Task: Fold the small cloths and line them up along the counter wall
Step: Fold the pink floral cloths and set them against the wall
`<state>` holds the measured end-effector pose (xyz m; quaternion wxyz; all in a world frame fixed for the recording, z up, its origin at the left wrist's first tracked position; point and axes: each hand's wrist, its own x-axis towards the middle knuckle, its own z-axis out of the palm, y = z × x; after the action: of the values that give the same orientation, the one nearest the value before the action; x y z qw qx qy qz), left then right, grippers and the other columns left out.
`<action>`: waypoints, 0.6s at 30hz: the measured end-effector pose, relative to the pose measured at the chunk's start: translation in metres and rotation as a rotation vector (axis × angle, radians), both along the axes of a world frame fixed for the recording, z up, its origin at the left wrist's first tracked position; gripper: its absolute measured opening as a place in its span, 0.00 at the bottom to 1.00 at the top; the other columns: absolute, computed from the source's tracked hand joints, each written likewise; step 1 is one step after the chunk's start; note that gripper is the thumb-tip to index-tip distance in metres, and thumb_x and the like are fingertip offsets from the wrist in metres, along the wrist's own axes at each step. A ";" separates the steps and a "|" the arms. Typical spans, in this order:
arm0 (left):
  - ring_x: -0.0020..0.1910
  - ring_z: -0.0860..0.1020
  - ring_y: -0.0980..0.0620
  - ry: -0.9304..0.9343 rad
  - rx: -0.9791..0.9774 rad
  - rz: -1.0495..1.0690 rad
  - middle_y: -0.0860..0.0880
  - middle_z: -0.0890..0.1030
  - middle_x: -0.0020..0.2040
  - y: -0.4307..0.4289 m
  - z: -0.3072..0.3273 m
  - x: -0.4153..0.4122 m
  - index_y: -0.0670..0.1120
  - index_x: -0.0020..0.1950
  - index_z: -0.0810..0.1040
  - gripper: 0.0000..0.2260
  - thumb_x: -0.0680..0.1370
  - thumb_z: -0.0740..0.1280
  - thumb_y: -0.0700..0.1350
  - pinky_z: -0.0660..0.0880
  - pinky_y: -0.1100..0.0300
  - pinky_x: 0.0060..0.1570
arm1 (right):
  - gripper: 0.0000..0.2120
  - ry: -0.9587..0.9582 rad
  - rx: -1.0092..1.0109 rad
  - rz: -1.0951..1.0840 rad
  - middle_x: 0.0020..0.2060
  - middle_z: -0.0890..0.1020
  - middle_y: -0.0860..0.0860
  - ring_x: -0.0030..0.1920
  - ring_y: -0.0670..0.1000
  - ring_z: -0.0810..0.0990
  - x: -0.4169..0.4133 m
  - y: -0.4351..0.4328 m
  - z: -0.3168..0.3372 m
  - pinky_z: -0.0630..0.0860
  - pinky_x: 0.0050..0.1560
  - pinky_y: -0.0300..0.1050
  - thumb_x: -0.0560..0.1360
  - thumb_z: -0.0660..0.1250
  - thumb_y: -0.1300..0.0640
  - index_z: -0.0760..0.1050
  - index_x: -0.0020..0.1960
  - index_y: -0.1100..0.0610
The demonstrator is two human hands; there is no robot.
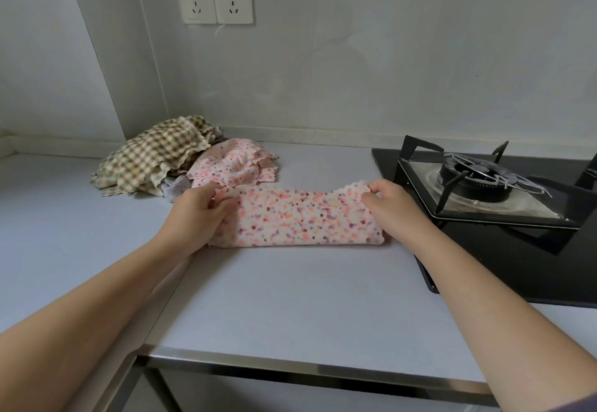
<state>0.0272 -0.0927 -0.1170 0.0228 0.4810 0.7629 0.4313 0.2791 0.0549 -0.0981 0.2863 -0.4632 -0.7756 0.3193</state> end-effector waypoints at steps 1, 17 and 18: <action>0.34 0.73 0.48 0.030 -0.027 0.024 0.44 0.78 0.36 0.000 0.001 0.001 0.36 0.38 0.73 0.15 0.78 0.67 0.45 0.71 0.57 0.36 | 0.09 -0.030 0.008 -0.006 0.37 0.76 0.53 0.34 0.48 0.70 0.000 0.000 0.000 0.64 0.31 0.41 0.78 0.58 0.57 0.73 0.51 0.61; 0.39 0.71 0.45 0.369 -0.268 0.184 0.49 0.70 0.35 0.004 0.007 0.015 0.44 0.36 0.67 0.13 0.81 0.57 0.45 0.62 0.56 0.33 | 0.08 -0.341 0.243 -0.095 0.42 0.77 0.54 0.45 0.59 0.76 -0.008 -0.008 -0.004 0.70 0.39 0.47 0.80 0.56 0.55 0.70 0.50 0.59; 0.41 0.71 0.45 0.385 -0.287 0.188 0.49 0.70 0.38 0.007 0.007 0.015 0.44 0.39 0.68 0.12 0.81 0.56 0.45 0.62 0.56 0.35 | 0.08 -0.375 0.264 -0.103 0.42 0.76 0.55 0.44 0.59 0.75 -0.009 -0.007 -0.006 0.68 0.37 0.46 0.80 0.55 0.55 0.69 0.50 0.58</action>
<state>0.0425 -0.0861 -0.1099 -0.0949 0.4730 0.8480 0.2192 0.2701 0.0474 -0.1036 0.2111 -0.5119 -0.8256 0.1085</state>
